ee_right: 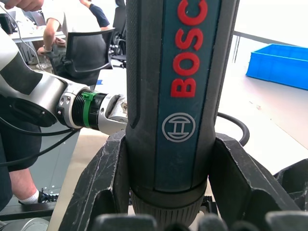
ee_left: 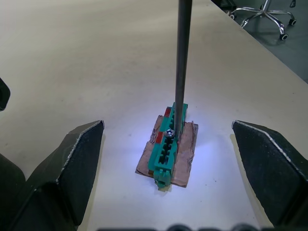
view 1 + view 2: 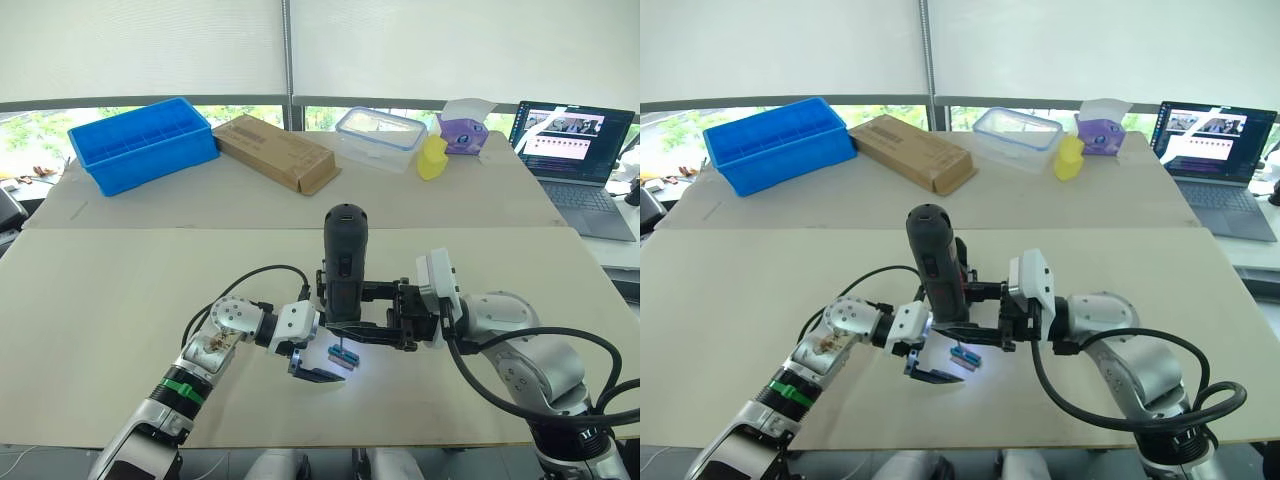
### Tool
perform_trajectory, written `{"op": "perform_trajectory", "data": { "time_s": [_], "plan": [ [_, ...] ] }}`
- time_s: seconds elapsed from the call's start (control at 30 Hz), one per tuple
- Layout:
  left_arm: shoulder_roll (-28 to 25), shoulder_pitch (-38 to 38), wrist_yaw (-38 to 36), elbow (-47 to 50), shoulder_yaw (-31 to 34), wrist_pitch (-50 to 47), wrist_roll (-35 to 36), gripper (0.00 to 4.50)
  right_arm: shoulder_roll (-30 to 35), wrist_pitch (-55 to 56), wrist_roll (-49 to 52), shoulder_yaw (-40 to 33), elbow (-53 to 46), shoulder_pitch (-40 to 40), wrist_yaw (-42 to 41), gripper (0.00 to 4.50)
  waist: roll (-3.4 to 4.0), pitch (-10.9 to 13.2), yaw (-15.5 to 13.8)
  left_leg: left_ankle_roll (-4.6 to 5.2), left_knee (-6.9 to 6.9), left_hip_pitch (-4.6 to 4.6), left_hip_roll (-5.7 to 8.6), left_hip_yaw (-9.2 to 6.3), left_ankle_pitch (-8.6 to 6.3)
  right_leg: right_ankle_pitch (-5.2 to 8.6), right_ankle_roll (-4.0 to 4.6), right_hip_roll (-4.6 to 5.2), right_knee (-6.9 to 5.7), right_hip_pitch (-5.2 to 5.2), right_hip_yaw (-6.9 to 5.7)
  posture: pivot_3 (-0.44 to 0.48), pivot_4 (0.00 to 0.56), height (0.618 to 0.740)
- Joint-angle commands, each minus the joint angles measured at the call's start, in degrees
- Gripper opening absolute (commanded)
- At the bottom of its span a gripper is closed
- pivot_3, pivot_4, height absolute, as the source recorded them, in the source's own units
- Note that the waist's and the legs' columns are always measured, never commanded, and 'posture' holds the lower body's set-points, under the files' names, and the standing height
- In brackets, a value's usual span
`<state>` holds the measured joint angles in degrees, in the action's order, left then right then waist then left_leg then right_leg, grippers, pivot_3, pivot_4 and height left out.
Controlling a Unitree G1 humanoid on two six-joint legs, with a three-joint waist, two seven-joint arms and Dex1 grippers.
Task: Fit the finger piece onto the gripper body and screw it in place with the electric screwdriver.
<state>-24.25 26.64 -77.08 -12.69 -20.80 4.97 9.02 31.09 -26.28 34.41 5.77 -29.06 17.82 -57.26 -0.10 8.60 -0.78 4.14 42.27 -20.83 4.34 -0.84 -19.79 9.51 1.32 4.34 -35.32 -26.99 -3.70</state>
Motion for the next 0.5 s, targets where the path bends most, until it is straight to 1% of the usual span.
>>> {"op": "perform_trajectory", "data": {
  "time_s": [0.03, 0.5],
  "plan": [
    [0.2, 1.0, 0.1, 0.1, 0.2, 0.8, 0.0, 4.5, 0.3, 0.9, 2.3, -2.3, -2.5, 1.9, 0.2, 1.92, 0.0, 0.0, 0.0, 0.0, 0.0, 0.0, 0.0, 0.0, 0.0, 0.0, 0.0, 0.0, 0.0, 0.0, 0.0, 0.0, 0.15, 0.74],
    [0.4, 1.5, 0.2, -0.6, 0.2, 1.1, 0.0, 4.5, 1.2, 0.5, 3.1, -2.5, -2.1, 2.4, 0.6, 1.92, 0.0, 0.0, 0.0, 0.0, 0.0, 0.0, 0.0, 0.0, 0.0, 0.0, 0.0, 0.0, -0.01, 0.0, 0.0, 0.0, 0.15, 0.74]
  ]
}}
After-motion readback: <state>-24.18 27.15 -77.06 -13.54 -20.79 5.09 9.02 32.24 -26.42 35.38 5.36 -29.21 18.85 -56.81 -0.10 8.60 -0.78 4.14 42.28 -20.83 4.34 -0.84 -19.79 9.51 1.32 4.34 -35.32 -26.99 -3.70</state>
